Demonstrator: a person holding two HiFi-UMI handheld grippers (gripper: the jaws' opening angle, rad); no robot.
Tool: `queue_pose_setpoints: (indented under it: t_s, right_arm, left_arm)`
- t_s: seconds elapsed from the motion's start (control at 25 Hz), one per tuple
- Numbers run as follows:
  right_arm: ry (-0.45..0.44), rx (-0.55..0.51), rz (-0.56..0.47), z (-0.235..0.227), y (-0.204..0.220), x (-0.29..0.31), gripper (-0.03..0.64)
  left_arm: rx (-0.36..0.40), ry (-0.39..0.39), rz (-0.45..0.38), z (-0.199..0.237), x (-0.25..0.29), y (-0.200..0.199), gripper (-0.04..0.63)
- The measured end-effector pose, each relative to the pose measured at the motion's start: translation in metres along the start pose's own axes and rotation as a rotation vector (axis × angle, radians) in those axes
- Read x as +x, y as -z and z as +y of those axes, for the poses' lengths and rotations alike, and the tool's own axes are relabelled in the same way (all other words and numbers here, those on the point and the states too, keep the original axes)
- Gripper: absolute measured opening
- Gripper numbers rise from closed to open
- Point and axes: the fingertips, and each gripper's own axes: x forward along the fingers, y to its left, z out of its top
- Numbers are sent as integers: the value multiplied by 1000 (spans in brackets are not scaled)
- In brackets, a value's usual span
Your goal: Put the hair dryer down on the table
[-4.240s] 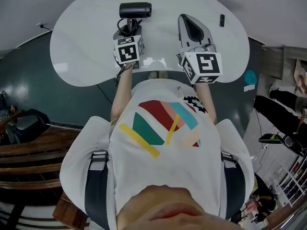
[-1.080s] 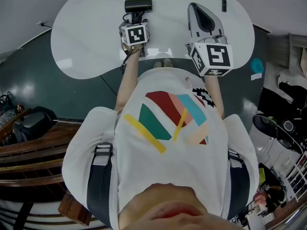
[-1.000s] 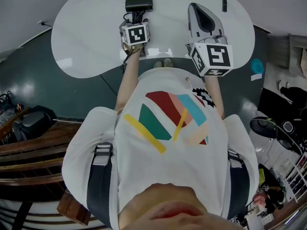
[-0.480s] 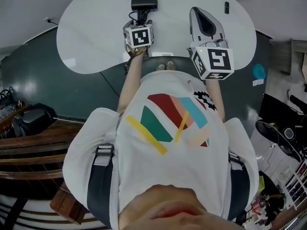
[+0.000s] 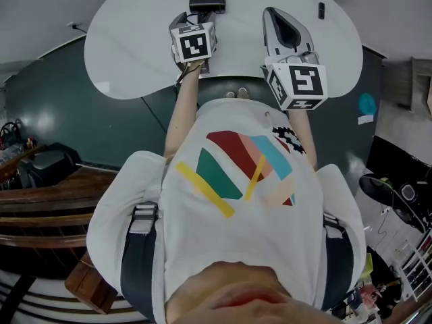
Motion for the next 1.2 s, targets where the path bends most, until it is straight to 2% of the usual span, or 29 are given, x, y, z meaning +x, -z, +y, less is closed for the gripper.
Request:
queue_pose_setpoints:
  t_s: [0.44, 0.6, 0.96, 1.2]
  right_arm:
    - [22, -46, -63, -8, -33, 9, 11]
    - [26, -56, -91, -10, -46, 13, 11]
    - [24, -73, -119, -3, -72, 13, 11]
    - [22, -74, -125, 1, -82, 16, 11]
  left_arm:
    - [71, 43, -221, -16, -55, -87, 294]
    - [108, 58, -306, -23, -80, -117, 255]
    - [188, 33, -565, -36, -159, -176, 161]
    - [214, 44, -643, -45, -182, -190, 137]
